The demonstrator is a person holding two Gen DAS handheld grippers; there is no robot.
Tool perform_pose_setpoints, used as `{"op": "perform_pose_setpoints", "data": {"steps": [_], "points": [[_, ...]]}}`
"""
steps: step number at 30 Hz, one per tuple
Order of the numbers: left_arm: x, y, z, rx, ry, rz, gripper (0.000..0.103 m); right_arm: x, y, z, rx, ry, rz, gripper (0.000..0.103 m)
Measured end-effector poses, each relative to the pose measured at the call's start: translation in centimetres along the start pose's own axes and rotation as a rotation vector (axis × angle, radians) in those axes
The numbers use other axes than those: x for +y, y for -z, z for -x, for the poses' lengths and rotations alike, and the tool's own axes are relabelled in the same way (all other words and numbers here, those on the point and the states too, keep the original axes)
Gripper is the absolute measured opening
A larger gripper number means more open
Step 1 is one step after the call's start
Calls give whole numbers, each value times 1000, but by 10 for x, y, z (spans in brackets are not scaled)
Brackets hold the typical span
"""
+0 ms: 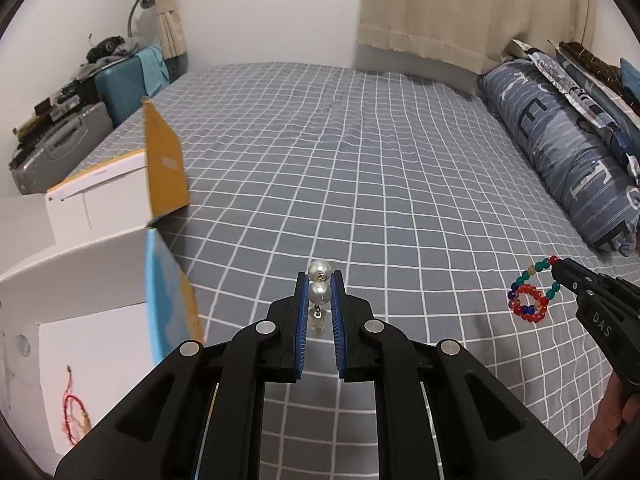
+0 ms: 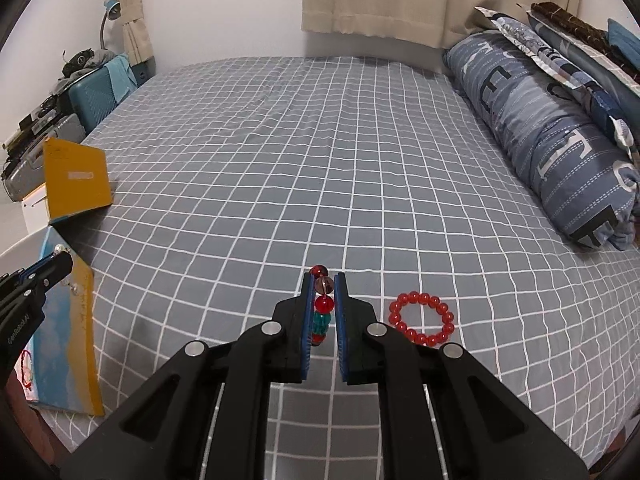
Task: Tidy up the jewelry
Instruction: 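Carry both held items over the open white box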
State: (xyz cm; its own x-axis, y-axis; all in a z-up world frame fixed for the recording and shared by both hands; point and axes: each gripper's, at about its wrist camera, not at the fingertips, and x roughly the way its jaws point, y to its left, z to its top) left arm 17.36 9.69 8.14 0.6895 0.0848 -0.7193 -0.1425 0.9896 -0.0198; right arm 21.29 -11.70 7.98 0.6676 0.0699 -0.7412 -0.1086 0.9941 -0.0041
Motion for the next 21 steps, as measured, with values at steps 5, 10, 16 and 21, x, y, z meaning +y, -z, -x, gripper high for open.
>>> {"op": "perform_pose_setpoints", "data": {"steps": [5, 10, 16, 21], "points": [[13, 6, 14, -4, -14, 12, 10, 13, 7, 16, -4, -19, 14, 9], [37, 16, 29, -7, -37, 32, 10, 32, 10, 30, -16, -42, 34, 9], [68, 23, 54, -21, -68, 66, 10, 69, 10, 48, -39, -77, 68, 9], [93, 28, 74, -38, -94, 89, 11, 107, 10, 60, -52, -122, 111, 9]]}}
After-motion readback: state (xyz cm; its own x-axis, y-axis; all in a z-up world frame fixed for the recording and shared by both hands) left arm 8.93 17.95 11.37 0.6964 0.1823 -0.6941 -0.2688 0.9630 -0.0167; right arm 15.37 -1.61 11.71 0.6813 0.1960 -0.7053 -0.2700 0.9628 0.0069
